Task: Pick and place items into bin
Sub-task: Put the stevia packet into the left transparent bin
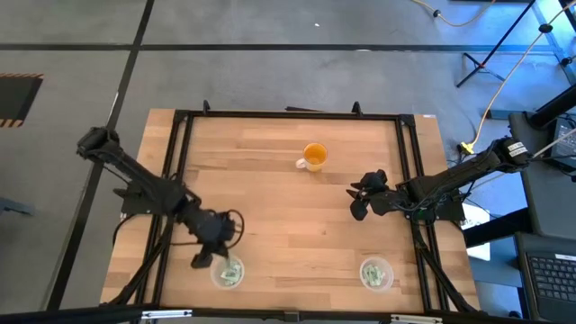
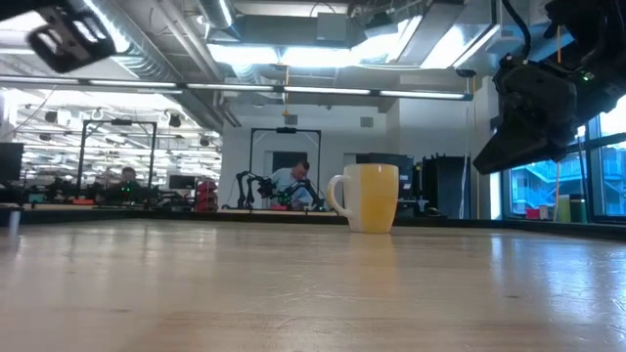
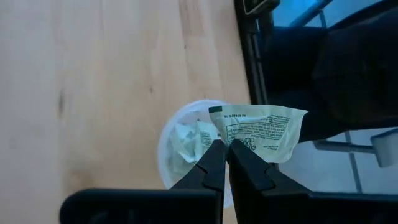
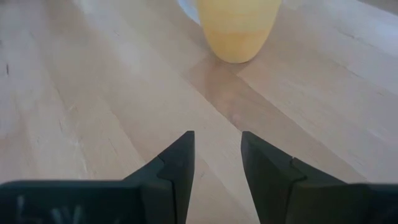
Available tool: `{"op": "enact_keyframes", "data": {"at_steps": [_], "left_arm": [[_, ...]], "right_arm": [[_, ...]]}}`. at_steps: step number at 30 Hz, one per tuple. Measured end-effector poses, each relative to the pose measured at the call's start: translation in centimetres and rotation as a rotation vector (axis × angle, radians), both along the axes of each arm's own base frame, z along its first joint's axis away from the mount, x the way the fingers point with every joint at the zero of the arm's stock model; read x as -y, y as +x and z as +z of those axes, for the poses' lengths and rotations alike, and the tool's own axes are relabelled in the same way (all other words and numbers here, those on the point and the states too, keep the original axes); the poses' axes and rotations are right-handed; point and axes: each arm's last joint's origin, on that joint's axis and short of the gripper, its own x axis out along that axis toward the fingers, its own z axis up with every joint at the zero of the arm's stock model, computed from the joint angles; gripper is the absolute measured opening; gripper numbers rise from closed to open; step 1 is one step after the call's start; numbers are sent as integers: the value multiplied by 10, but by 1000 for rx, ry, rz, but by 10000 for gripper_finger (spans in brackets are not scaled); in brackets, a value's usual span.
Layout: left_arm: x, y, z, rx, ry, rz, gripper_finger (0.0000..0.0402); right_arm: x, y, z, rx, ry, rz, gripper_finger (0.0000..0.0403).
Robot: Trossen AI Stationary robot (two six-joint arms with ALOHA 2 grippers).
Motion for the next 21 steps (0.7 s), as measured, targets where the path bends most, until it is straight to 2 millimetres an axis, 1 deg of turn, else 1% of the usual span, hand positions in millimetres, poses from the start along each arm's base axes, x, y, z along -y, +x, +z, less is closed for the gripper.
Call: {"op": "enact_keyframes", "data": {"at_steps": [4, 9, 12, 18, 21], "left_arm": [[19, 1, -11, -67, 29, 31, 4], [42, 12, -22, -115, 65, -5, 4], [52, 18, -29, -147, 92, -16, 4], [55, 22, -53, -301, 165, 64, 4], [54, 24, -60, -341, 180, 84, 4]], "right_arm": [[0, 0, 1, 10, -13, -15, 135], [0, 0, 1, 16, -6, -23, 135], [0, 0, 1, 19, -1, -27, 135], [0, 0, 1, 18, -2, -26, 135], [0, 0, 1, 18, -2, -26, 135]]}}
